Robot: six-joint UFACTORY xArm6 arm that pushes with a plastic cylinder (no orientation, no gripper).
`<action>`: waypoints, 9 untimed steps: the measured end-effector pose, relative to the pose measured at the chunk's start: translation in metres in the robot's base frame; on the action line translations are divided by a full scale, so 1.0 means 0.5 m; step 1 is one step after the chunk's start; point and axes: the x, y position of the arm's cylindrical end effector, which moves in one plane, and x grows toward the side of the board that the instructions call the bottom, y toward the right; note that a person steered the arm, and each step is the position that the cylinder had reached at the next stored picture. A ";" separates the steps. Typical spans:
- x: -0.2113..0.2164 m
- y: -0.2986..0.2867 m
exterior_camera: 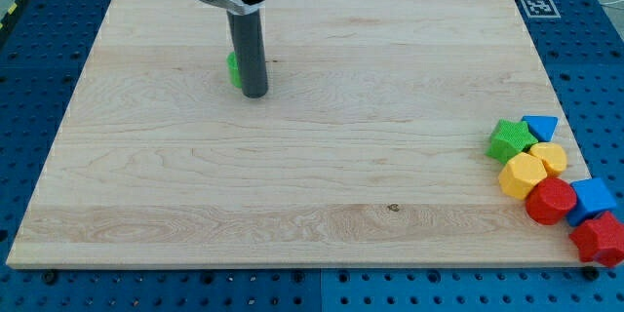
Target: Push the green star towards bottom center
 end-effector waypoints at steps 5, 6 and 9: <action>0.019 0.255; 0.019 0.369; 0.105 0.572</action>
